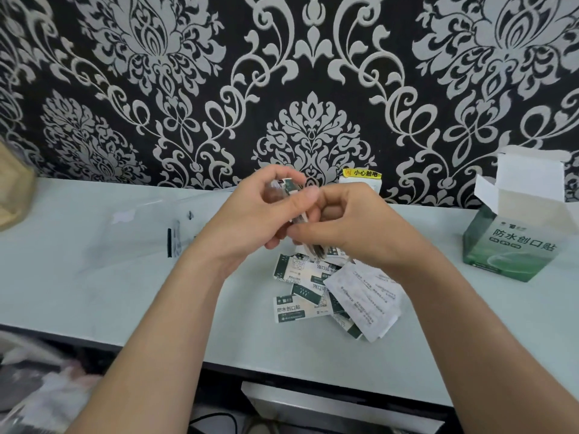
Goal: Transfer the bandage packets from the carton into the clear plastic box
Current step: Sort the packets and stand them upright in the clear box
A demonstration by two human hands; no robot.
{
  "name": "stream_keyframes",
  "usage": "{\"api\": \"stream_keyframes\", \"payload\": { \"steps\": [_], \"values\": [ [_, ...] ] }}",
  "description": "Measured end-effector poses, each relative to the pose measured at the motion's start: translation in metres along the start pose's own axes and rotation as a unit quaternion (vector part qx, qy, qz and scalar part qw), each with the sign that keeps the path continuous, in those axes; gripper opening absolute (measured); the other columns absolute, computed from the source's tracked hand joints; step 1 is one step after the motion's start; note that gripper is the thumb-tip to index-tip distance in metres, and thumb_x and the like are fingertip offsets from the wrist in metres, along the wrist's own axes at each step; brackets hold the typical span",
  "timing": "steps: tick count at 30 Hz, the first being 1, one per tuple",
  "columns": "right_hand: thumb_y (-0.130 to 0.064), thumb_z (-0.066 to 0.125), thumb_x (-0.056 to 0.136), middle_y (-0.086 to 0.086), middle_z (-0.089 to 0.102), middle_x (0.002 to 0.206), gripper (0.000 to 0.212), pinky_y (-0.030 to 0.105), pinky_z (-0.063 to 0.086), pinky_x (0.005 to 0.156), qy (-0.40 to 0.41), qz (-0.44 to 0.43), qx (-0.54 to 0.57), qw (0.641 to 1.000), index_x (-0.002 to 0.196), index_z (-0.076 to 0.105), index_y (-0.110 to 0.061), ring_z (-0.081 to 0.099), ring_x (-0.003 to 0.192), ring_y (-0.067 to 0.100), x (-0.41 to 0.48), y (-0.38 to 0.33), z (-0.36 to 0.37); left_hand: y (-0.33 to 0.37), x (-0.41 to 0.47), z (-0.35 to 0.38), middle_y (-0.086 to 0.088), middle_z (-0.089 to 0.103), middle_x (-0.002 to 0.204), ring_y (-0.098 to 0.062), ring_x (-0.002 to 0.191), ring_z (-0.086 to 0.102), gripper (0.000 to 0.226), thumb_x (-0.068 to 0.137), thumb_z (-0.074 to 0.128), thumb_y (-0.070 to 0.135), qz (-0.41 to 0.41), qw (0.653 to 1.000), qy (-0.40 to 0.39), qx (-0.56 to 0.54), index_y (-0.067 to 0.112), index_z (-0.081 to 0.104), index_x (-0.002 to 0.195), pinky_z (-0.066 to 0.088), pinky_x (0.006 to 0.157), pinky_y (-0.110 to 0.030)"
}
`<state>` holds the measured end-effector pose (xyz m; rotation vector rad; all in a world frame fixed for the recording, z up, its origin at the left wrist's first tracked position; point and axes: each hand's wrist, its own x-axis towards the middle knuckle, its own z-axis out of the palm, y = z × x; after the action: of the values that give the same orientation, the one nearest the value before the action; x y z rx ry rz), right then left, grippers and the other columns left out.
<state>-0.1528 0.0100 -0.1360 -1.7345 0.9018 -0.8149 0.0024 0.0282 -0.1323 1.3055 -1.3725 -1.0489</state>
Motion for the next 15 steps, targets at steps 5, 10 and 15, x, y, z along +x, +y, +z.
{"api": "stream_keyframes", "payload": {
  "steps": [5,10,15],
  "values": [
    [-0.015,0.081,0.076,0.022,0.072,0.085,0.036,0.029,0.047,0.069,-0.047,0.034,0.017,0.998,0.091,0.057,0.008,0.070,0.078,0.030,0.014,-0.001,0.005,-0.002,-0.003,-0.012,-0.010,0.062,0.065,-0.015,0.051,0.058,0.025,0.073,0.072,0.028,0.065,0.997,0.031,-0.028,0.011,0.070,0.092,0.052,0.049,-0.026],
    [-0.026,0.082,0.070,0.016,0.069,0.075,0.035,0.043,0.052,0.078,-0.066,0.025,-0.076,0.995,0.084,0.060,-0.001,0.069,0.078,0.031,0.041,-0.014,0.024,-0.006,-0.004,-0.038,-0.007,0.071,0.068,-0.016,0.059,0.066,0.020,0.071,0.073,0.026,0.047,0.996,0.060,-0.056,0.010,0.073,0.082,0.054,0.054,-0.023],
    [-0.024,0.079,0.073,-0.001,0.061,0.066,0.022,0.026,0.047,0.062,-0.082,0.043,-0.181,0.979,0.072,0.059,-0.016,0.056,0.059,0.013,0.072,-0.031,0.054,-0.025,-0.002,-0.077,0.001,0.075,0.081,-0.012,0.074,0.069,0.006,0.081,0.075,0.027,0.020,0.985,0.171,0.026,0.026,0.075,0.086,0.057,0.072,-0.028]
  ]
}}
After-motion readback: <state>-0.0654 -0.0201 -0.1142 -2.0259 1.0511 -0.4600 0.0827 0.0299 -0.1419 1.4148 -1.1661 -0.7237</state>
